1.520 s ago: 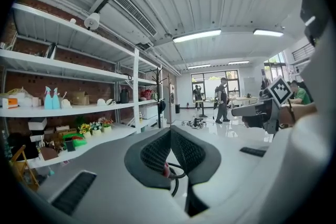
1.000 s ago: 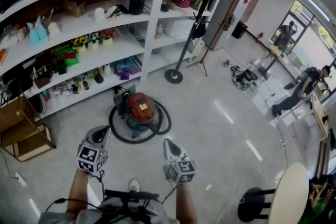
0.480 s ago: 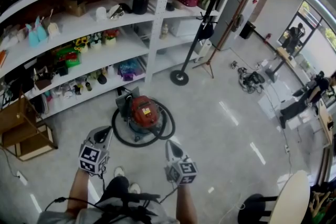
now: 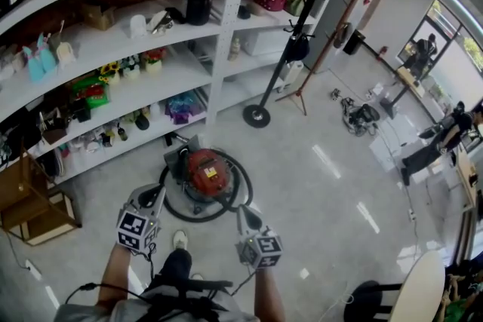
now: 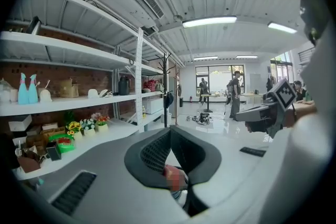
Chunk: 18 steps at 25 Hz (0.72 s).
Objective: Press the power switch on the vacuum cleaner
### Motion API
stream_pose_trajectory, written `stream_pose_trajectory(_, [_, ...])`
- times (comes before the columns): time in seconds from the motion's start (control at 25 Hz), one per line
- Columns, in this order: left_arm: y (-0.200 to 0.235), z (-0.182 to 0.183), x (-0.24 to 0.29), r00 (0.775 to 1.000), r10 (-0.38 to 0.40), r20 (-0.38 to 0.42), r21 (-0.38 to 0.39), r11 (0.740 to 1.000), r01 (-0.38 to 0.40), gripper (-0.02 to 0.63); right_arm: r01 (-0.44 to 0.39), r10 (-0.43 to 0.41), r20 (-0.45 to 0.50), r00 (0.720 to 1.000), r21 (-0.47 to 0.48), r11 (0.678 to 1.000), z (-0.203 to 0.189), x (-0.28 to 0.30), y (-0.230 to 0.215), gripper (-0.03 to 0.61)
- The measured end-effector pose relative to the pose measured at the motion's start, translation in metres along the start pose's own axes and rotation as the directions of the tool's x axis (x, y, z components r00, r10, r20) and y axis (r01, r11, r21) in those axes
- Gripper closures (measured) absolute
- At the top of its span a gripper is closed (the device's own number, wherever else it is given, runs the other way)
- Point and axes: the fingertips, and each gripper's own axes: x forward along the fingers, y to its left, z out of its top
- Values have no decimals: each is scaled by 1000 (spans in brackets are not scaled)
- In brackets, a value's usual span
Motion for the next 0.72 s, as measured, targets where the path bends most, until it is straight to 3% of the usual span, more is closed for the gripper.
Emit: stream_pose_trajectory(0.72, [122,21,105,999,-52,-7,-10,999,52,606,61,-62,-25,998,-36,997,42,153,-5,566])
